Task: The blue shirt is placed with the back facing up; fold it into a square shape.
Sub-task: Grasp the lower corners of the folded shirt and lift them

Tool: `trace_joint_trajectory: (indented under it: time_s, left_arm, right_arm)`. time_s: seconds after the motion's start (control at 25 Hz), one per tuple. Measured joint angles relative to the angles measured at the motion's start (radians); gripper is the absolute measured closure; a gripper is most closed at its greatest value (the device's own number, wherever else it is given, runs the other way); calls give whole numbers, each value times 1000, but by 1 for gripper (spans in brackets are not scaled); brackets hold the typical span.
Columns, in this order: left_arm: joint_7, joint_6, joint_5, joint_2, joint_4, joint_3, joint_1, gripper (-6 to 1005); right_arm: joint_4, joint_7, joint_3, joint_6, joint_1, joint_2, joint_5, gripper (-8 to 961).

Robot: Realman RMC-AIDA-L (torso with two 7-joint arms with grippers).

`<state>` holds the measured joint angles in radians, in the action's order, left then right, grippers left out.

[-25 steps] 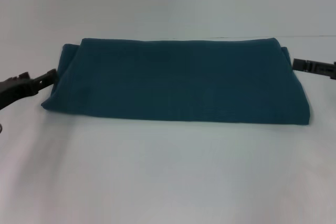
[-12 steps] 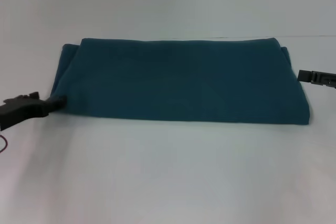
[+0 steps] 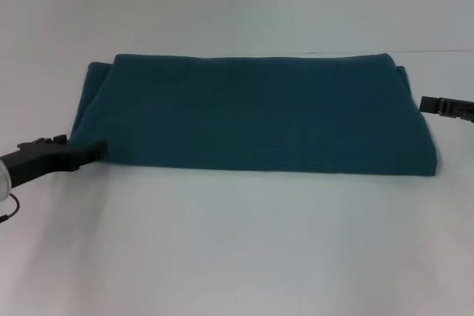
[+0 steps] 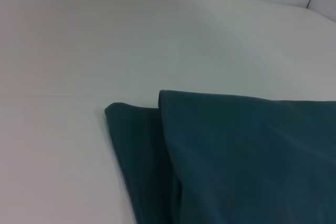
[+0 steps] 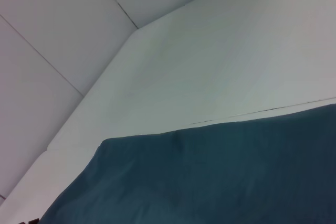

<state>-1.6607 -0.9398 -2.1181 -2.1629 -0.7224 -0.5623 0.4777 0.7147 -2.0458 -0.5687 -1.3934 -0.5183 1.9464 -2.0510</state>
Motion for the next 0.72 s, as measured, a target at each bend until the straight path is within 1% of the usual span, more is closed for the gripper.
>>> trace_joint_trajectory:
  time_s: [0.12, 0.48, 0.72]
  left_arm:
    - [0, -4, -5, 0, -2, -5, 0, 106]
    - [-7, 34, -20, -1, -6, -18, -1, 175]
    - [-8, 39, -20, -2, -9, -14, 0, 424]
  right_arm:
    - [0, 0, 1, 3, 4, 0, 0, 169]
    - [0, 0, 3, 10, 10, 1, 0, 179]
    - [0, 0, -1, 10, 8, 1, -24, 186]
